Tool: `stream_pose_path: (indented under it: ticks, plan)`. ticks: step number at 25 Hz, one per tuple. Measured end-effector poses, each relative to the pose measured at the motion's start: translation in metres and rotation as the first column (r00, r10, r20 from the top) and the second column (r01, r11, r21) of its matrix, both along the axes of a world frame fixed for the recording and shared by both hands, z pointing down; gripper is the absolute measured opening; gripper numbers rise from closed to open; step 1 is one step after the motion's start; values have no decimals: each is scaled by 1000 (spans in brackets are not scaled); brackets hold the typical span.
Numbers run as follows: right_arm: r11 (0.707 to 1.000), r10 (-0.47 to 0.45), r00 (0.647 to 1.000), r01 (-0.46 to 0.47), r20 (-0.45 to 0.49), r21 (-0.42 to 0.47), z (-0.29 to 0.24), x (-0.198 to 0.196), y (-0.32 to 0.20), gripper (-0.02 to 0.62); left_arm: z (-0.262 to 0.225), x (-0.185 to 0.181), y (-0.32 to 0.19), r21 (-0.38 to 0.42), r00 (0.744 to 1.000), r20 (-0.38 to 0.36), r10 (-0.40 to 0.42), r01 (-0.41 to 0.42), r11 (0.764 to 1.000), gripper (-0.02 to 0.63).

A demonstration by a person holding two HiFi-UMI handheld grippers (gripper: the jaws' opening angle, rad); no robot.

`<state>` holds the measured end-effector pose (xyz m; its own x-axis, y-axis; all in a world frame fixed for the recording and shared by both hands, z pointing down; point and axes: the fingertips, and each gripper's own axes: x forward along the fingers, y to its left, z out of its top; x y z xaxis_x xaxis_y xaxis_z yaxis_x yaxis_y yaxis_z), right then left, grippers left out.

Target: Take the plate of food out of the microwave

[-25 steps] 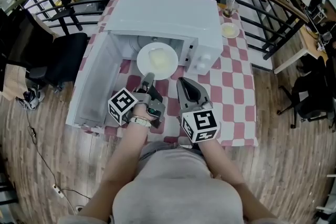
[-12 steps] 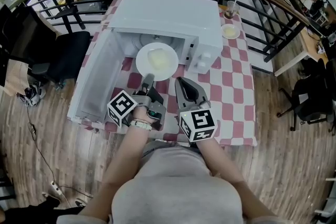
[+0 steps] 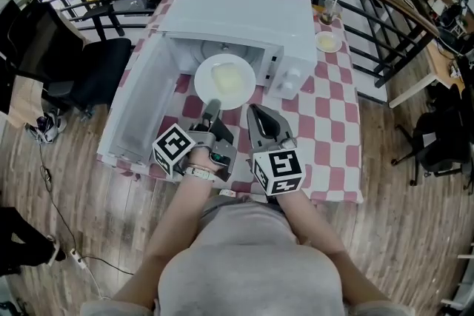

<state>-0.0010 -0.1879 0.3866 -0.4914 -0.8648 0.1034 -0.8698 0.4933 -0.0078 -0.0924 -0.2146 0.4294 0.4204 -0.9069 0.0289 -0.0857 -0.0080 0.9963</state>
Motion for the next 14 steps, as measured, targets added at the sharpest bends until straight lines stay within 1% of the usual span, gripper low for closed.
stream_pose_path:
  ticks: [14]
  plan:
    - [1000,9,1000,-9,-2,-2,0,4,-3,25,-3,5,-1,-6,1000,-18,2,-3,1000,16]
